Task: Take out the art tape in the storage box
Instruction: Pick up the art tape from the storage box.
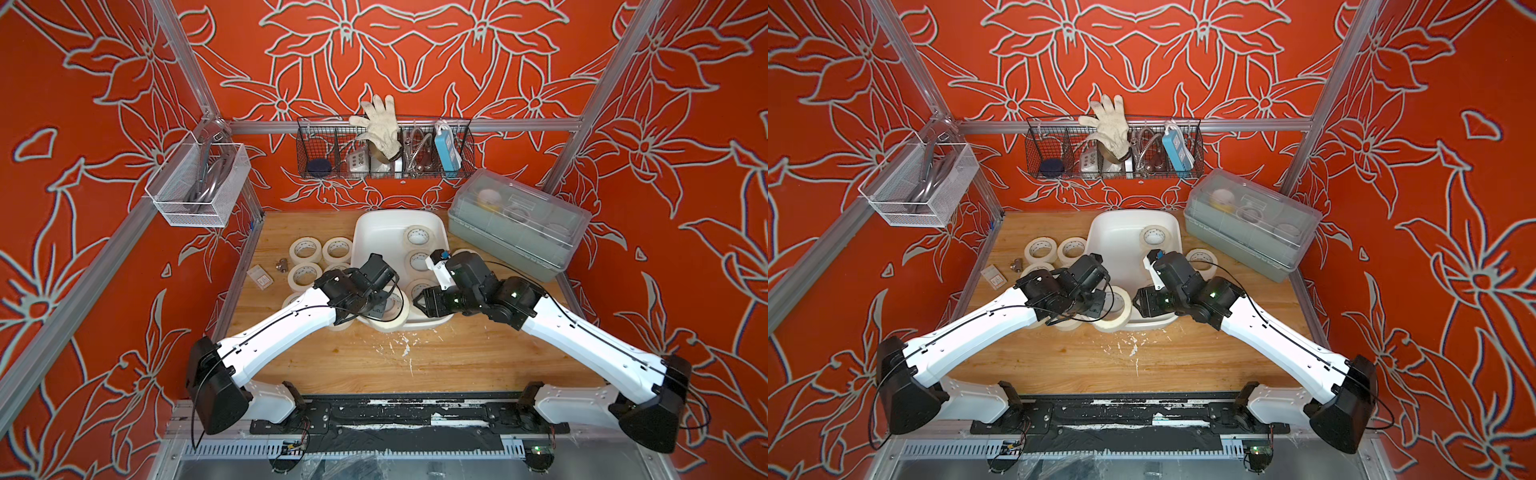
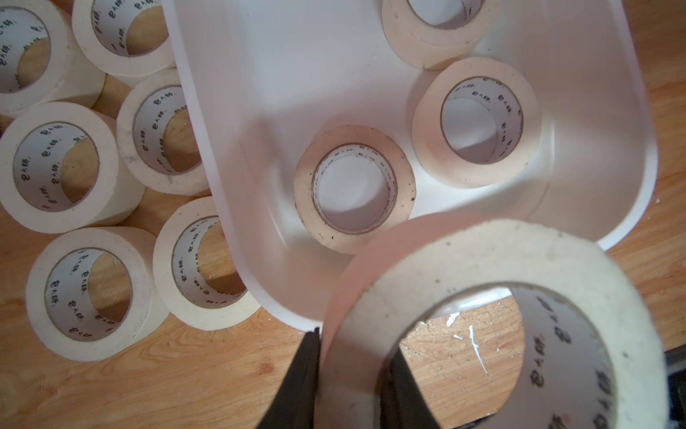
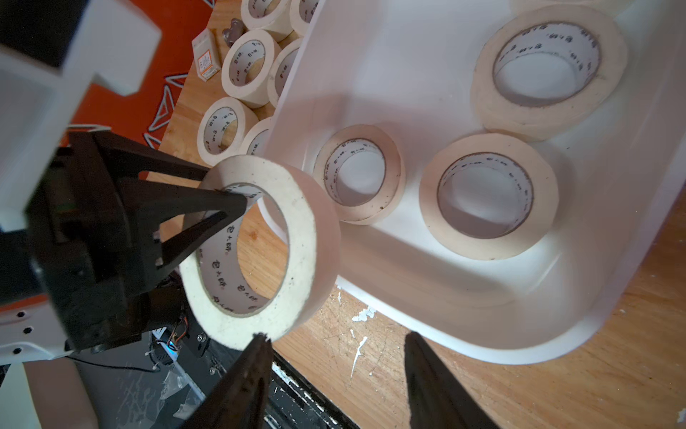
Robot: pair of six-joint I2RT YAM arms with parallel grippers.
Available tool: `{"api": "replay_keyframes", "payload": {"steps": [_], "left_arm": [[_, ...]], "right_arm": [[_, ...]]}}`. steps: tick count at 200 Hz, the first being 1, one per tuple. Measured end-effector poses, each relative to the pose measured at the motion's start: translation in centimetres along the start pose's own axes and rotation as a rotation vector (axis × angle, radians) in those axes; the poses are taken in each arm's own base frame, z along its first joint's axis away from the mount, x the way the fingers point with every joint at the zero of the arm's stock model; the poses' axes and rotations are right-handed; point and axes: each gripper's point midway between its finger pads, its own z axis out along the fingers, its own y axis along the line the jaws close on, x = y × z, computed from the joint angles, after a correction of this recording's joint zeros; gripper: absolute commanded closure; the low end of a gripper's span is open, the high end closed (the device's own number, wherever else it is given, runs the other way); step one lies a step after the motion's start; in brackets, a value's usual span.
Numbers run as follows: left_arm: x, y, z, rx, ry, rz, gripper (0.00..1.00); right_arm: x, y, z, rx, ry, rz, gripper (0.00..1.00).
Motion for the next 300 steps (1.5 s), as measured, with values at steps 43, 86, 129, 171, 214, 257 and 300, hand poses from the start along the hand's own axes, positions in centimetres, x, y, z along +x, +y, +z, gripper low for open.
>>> {"api": "replay_keyframes", "payload": {"steps": [43,86,129,171,214,257,300], "left_arm": [[2.1,0.4,-0.1,0.026,0.012,-0.004,1.0],[2.4,0.4,-0.4,0.036,0.009,-0.006,1.0],[2.1,-0.3,-0.4,0.065,-0.004,-0.006,1.0],[2.1,-0.3,-0.4,0.064,-0.002,-0.008,1.0],[1.9,-0.6,-0.4,0.075,-0.008,-0.02,0.68],[0.5,-2.0,-2.9,0.201,-0.095,-0.057,0.3],[-0.7,-2.0,-5.4,0.254,-0.187,-0.07,0.14]], "right_arm": [[1.9,0.8,2.6,0.037,0.071,-0.023,0.35],[2.2,1.8,5.1,0.062,0.121,-0.048,0.35],[1.8,2.2,6.6,0.074,0.134,-0.06,0.4],[1.4,2.3,7.4,0.085,0.142,-0.087,0.68],[1.0,1.7,7.6,0.126,0.128,-0.109,1.0],[1.2,0.1,7.4,0.179,0.149,-0.166,1.0],[0.1,-3.2,6.8,0.251,0.154,-0.173,1.0]]}}
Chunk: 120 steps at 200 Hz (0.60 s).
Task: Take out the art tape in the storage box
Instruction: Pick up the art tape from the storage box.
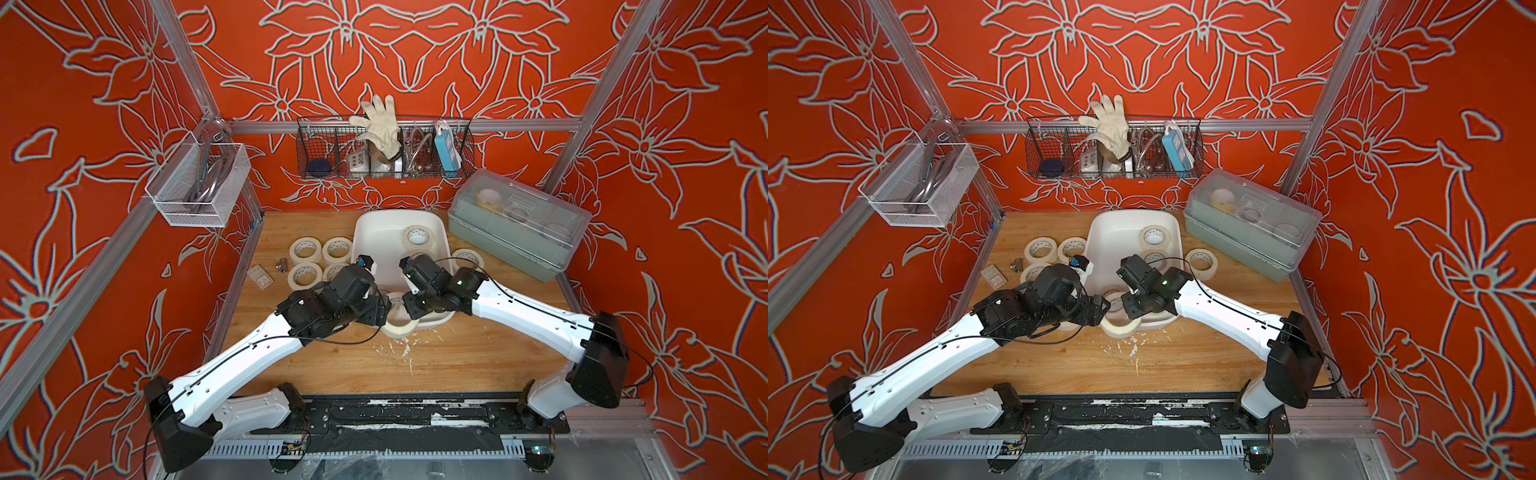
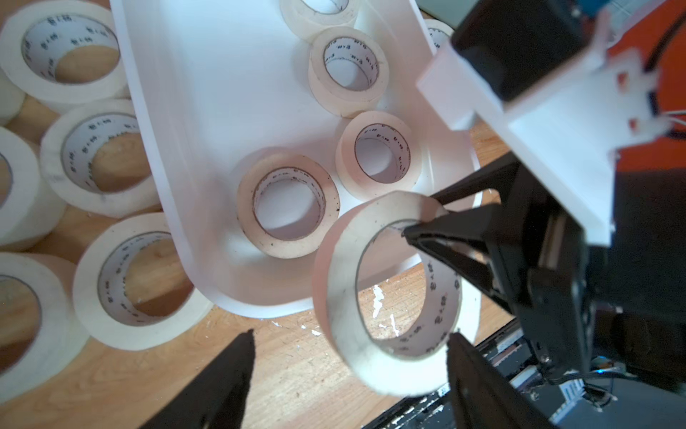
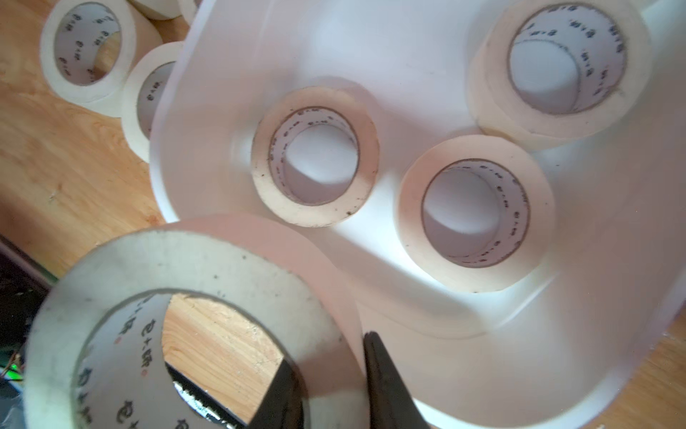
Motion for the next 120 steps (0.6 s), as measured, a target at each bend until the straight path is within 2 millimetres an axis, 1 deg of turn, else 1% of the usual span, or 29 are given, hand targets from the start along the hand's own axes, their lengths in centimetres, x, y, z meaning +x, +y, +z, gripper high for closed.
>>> {"api": "replay_keyframes", "payload": {"steps": [15,27,45,63,89,103,120], "left_arm": [[-0.1,0.1,0.0,-0.008,-0.004,0.005,0.13],[-0.2,0.2,0.0,-0.013,-0.008,0.008,0.12],[-0.4,0.3,0.0,-0.017,-0.019,0.014,0.11],[-0.7,0.4,0.1,-0.017,-0.031,0.014,0.11],[-0.6,0.6,0.6,-0.027,-0.025,0.016,0.1],[-0.5,0.8,1.0,-0.033,-0.017,0.014,0.1],[-0.4,0.7,1.7,-0.033,-0.01,0.013,0.1]], "right_arm": [[-0.5,-2.1,-0.3,0.034,-0.006,0.022,1.0],[-1.0,-4.1,-1.0,0.061,-0.024,0.052,1.0],[-2.0,-7.6,-2.8,0.116,-0.076,0.107,1.0],[-2.7,-11.3,-5.2,0.197,-0.148,0.166,1.0],[-2.0,-16.4,-7.8,0.332,-0.211,0.262,1.0],[-1.1,-19.2,-8.7,0.395,-0.229,0.337,1.0],[0.1,-22.7,-9.2,0.457,-0.251,0.452,1.0]]}}
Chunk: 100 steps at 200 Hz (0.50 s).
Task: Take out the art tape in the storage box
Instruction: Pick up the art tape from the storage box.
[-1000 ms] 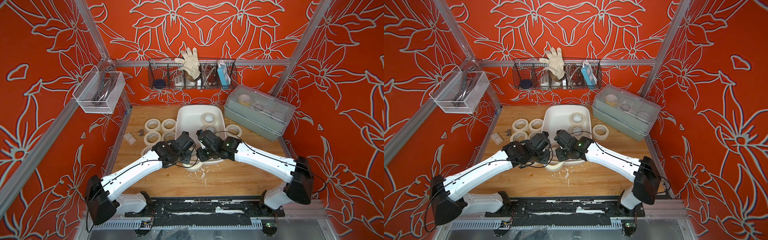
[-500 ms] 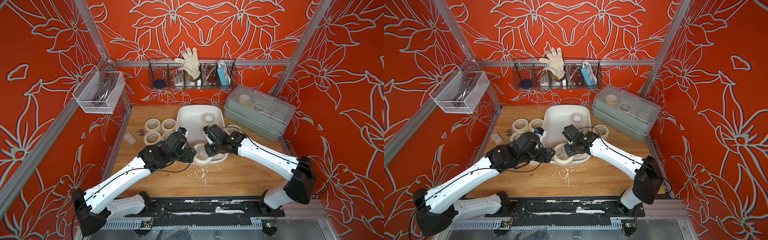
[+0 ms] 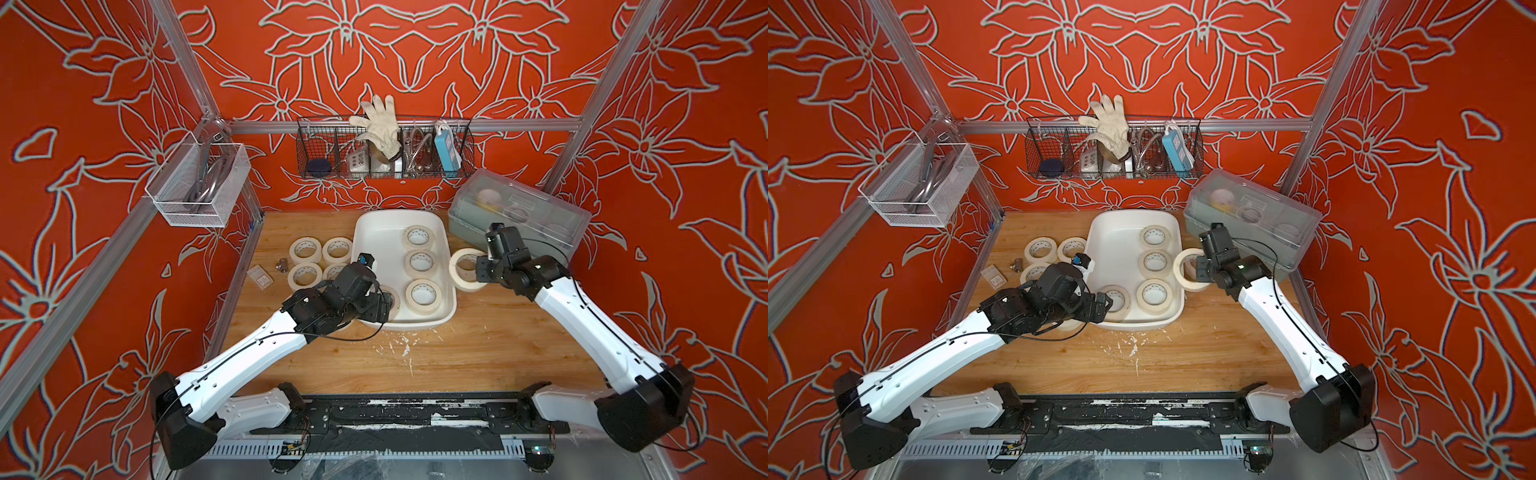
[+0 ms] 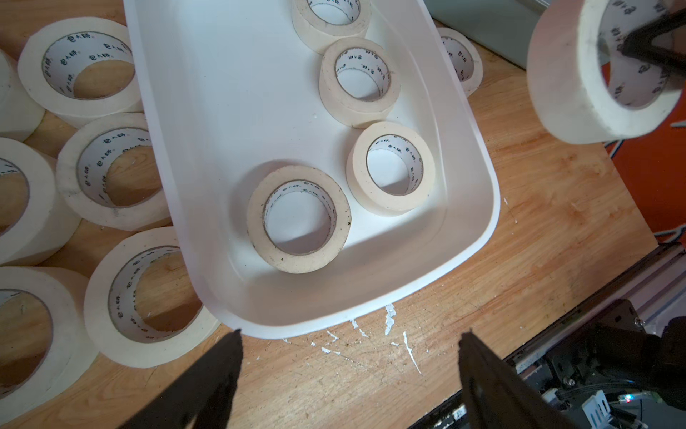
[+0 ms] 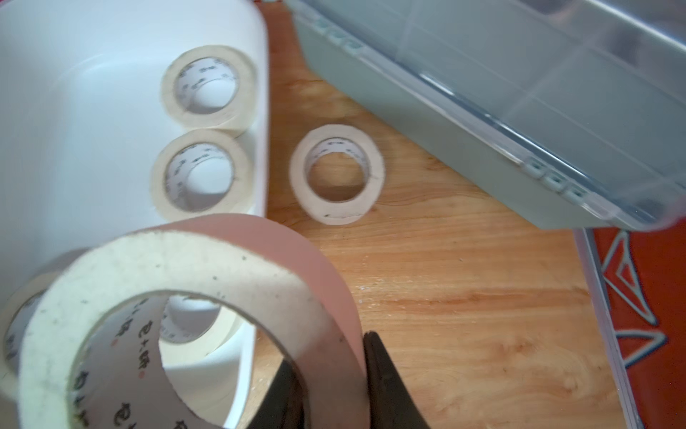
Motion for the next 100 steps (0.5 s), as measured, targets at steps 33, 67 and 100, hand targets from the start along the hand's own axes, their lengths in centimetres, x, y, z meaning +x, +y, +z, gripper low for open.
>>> {"api": "replay_keyframes", "payload": {"steps": [33,67,100], "left_arm": [[0.1,-0.2,1.5,0.0,0.023,-0.004,0.1],[-0.3,-0.7,3.0,0.007,0.036,-0.011,0.11],[-1.3,-1.6,4.2,0.026,0.025,-0.016,0.11]], "right_arm": [[0.9,-5.3,2.4,0.115,-0.008,0.191,1.0],[2.4,-8.6,5.2,0.189,0.014,0.327,1.0],[4.1,-10.6,8.3,0.244,0.041,0.41,1.0]]}}
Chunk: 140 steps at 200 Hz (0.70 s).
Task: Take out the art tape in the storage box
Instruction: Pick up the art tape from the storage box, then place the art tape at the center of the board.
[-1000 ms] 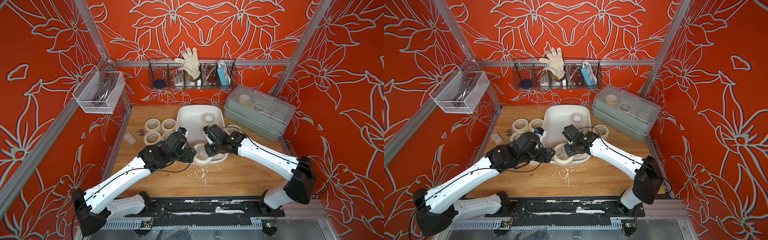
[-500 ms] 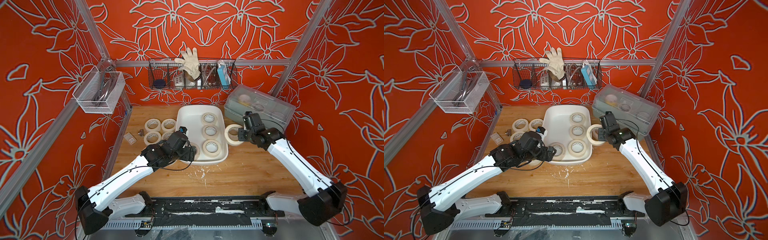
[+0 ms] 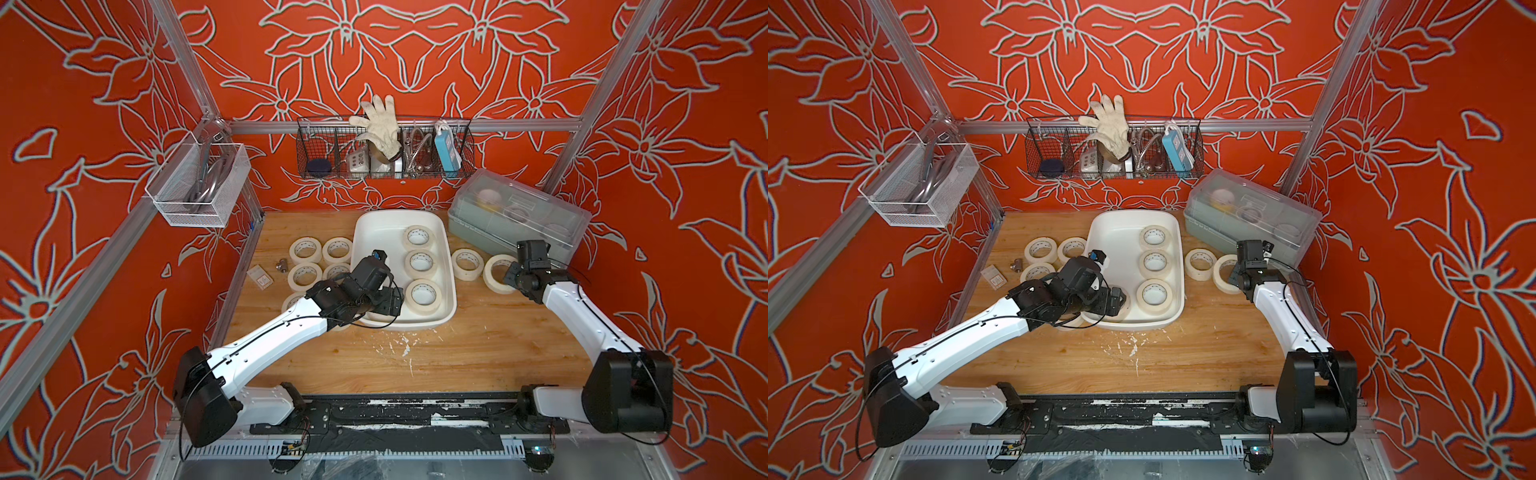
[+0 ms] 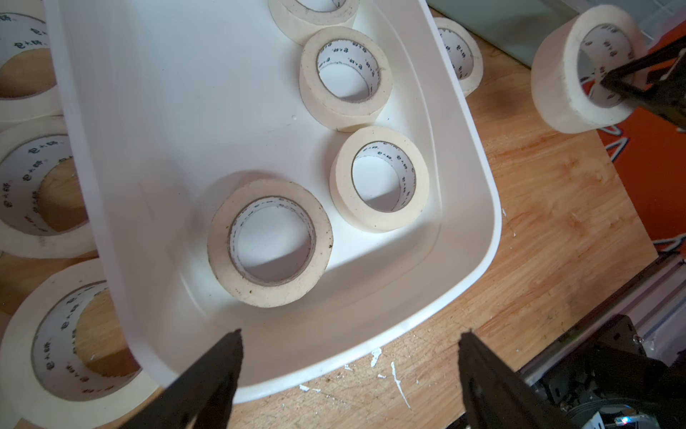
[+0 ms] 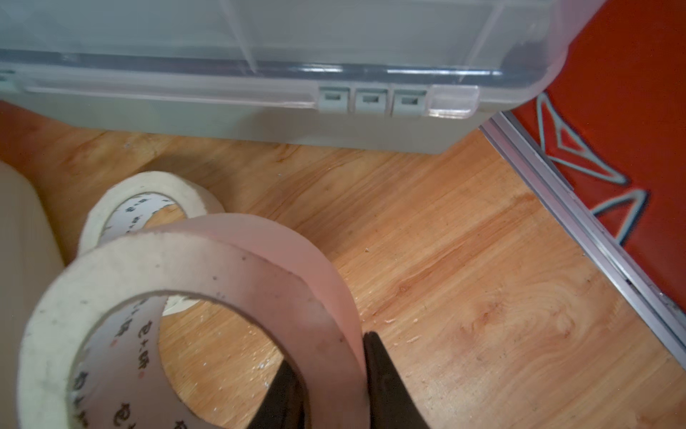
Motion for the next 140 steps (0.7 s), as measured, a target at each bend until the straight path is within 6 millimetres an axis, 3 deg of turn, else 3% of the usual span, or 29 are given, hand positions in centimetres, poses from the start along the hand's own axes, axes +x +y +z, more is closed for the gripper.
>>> {"api": "replay_keyframes", "payload": {"steps": [32,61,118,140], "left_arm": [[-2.1,-0.9,1.4,0.005,-0.037,0.015,0.11],[-5.5,-0.9,3.5,-0.012,-0.112,0.018,0.11],[-12.8,1.6,10.2,-0.097,-0.245,0.017,0.15],[-15.7,3.2,11.5,-0.119,-0.273,-0.002,0.15]], "right_arm": [[0.8,-1.3,2.7,0.038,0.016,0.053,1.0],[0.5,-1.5,4.4,0.048,0.008,0.077,1.0],[0.5,-1.4,6.5,0.055,0.007,0.081,1.0],[0.4,-1.5,6.7,0.056,0.002,0.081,1.0]]}}
